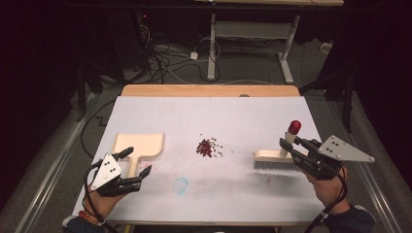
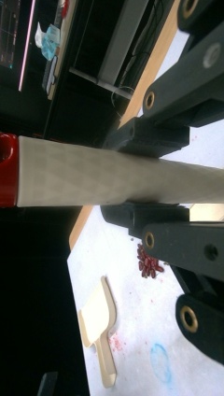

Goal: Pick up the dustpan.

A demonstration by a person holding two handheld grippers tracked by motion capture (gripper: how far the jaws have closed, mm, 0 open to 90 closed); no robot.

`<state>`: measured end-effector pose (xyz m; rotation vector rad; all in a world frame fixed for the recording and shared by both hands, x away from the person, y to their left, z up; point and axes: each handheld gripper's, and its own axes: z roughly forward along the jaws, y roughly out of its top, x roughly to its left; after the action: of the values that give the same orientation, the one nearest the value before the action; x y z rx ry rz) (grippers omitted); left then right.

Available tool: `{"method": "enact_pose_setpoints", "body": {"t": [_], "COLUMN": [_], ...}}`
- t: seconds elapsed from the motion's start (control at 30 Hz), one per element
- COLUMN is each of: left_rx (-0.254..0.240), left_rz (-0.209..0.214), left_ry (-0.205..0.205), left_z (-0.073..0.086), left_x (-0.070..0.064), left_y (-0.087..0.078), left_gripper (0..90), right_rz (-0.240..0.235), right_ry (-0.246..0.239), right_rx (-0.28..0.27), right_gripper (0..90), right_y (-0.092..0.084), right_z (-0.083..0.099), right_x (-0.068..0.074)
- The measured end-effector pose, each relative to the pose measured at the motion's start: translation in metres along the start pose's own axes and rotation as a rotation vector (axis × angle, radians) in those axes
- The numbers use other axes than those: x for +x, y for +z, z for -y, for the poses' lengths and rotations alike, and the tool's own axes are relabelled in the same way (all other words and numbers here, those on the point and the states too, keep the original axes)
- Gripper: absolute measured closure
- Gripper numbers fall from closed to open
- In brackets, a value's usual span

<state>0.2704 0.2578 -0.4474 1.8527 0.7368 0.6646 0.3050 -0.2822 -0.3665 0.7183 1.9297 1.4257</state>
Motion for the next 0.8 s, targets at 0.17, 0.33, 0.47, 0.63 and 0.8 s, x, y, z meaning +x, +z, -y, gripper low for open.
{"method": "enact_pose_setpoints", "body": {"t": [0.17, 0.33, 0.47, 0.63, 0.8], "left_rx": [0.036, 0.044, 0.066, 0.105, 0.216], "left_rz": [-0.008, 0.008, -0.024, -0.094, -0.144], "left_ry": [-0.021, -0.087, -0.112, -0.128, -0.179], "left_z": [0.006, 0.007, 0.008, 0.007, 0.011], "left_x": [0.003, 0.007, 0.011, 0.011, 0.008], "left_y": [-0.002, -0.002, -0.005, -0.012, -0.013], "left_gripper": [17.2, 17.2, 17.8, 18.4, 18.5], "right_rz": [0.011, 0.013, 0.018, 0.021, 0.019], "right_ry": [-0.011, -0.018, -0.02, -0.033, -0.028], "right_rx": [-0.008, 0.002, 0.012, 0.014, 0.035], "right_gripper": [69.6, 69.6, 69.6, 69.6, 69.6], "right_y": [-0.005, -0.007, -0.006, -0.005, 0.0], "right_z": [0.0, 0.0, 0.001, 0.0, 0.003], "right_x": [0.004, 0.007, 0.008, 0.01, 0.008]}}
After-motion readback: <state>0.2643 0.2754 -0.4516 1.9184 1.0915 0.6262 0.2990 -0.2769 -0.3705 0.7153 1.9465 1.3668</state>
